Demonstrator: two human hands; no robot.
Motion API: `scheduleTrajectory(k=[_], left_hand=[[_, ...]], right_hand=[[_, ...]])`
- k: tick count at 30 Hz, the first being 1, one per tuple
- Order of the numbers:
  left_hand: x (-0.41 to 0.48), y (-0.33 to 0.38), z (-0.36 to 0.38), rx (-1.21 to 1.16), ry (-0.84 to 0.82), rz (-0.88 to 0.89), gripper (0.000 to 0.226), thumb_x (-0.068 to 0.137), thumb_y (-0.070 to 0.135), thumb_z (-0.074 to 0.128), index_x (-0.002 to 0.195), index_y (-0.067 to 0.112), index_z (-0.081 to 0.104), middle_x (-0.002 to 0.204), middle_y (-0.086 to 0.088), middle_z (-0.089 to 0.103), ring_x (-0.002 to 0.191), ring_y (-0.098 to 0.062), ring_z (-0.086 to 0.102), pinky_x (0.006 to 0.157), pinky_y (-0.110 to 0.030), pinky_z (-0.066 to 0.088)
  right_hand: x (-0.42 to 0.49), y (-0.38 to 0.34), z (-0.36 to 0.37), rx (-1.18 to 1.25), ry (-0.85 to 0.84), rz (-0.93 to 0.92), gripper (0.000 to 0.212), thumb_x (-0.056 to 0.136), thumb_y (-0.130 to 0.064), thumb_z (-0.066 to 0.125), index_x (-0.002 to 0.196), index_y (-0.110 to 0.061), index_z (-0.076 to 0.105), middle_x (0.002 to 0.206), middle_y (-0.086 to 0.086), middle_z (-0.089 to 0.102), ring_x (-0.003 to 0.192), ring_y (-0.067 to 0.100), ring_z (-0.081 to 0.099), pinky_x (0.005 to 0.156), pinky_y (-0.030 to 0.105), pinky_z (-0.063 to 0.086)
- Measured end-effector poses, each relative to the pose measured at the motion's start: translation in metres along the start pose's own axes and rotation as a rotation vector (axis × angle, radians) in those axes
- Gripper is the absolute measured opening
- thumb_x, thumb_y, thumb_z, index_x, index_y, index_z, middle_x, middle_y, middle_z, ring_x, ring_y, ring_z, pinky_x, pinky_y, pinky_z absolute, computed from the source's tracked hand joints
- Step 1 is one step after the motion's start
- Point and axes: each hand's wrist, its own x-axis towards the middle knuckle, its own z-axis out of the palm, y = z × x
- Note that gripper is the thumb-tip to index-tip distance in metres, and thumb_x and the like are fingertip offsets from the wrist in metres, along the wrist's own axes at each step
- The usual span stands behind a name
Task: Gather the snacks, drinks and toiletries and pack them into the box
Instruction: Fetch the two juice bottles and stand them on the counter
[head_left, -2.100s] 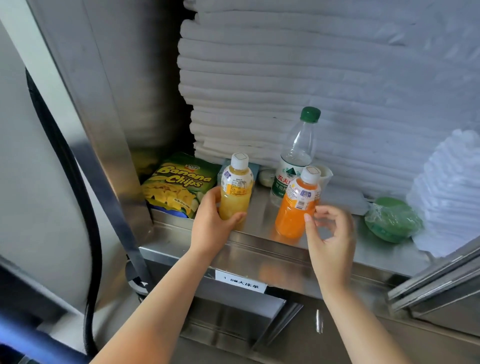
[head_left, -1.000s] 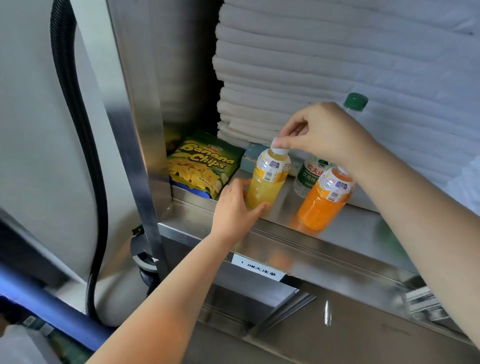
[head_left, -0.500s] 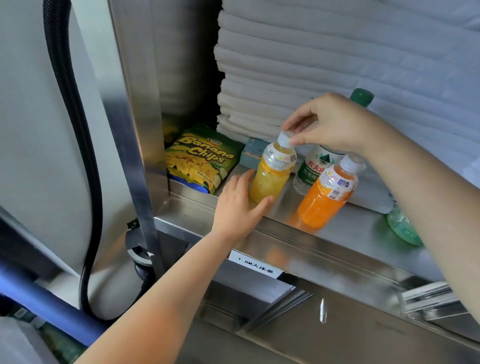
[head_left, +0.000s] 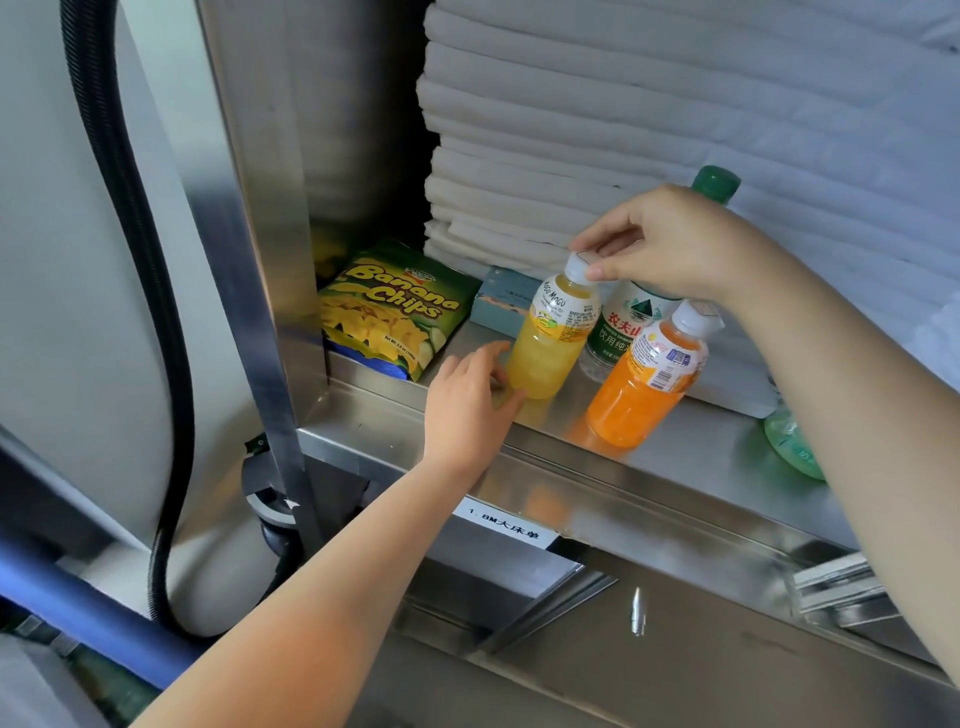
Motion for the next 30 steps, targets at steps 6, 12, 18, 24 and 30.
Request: scheduleTrajectory(k=[6, 12, 18, 24, 30], left_hand=[[0.000, 0.001, 0.001, 0.026, -0.004, 0.012, 0.048, 0.073, 0.028, 0.077, 0.116, 0.015, 0.060, 0.077, 0.006, 0.059, 0.073, -0.019, 0.048, 0.067, -0.037, 0.045], [0.001, 0.004, 0.002, 0.028, -0.016, -0.021, 0.048, 0.073, 0.034, 0.077, 0.115, 0.017, 0.060, 0.079, 0.007, 0.058, 0.076, -0.017, 0.048, 0.070, -0.035, 0.045], [-0.001, 0.007, 0.005, 0.026, 0.032, -0.082, 0.047, 0.065, 0.043, 0.081, 0.095, 0.015, 0.059, 0.077, 0.006, 0.060, 0.075, -0.017, 0.049, 0.067, -0.033, 0.041], [-0.004, 0.007, 0.007, 0.051, 0.036, -0.070, 0.043, 0.067, 0.042, 0.080, 0.089, 0.014, 0.057, 0.079, 0.004, 0.060, 0.076, -0.019, 0.049, 0.066, -0.031, 0.037], [-0.003, 0.017, 0.009, 0.165, 0.044, -0.032, 0.065, 0.069, 0.045, 0.077, 0.113, 0.004, 0.054, 0.100, -0.008, 0.060, 0.091, -0.027, 0.059, 0.071, -0.036, 0.044]], right_hand=[[-0.002, 0.002, -0.003, 0.029, -0.026, -0.035, 0.033, 0.078, -0.016, 0.074, 0.099, -0.042, 0.068, 0.073, -0.036, 0.059, 0.078, -0.021, 0.057, 0.065, -0.002, 0.041], [-0.008, 0.000, 0.000, -0.035, 0.136, -0.021, 0.025, 0.073, -0.048, 0.073, 0.095, -0.037, 0.067, 0.083, -0.022, 0.064, 0.077, -0.008, 0.059, 0.061, 0.012, 0.040], [-0.002, 0.000, -0.002, -0.037, 0.024, -0.005, 0.022, 0.078, -0.027, 0.074, 0.099, -0.033, 0.071, 0.083, -0.025, 0.064, 0.077, -0.017, 0.058, 0.067, 0.009, 0.043], [0.000, 0.001, -0.005, -0.028, -0.002, -0.025, 0.025, 0.078, -0.022, 0.075, 0.100, -0.034, 0.071, 0.083, -0.026, 0.064, 0.077, -0.019, 0.058, 0.067, 0.007, 0.041], [-0.002, -0.005, -0.003, -0.060, -0.031, -0.016, 0.030, 0.074, -0.027, 0.077, 0.102, -0.036, 0.069, 0.084, -0.023, 0.064, 0.081, -0.012, 0.059, 0.076, 0.017, 0.049]])
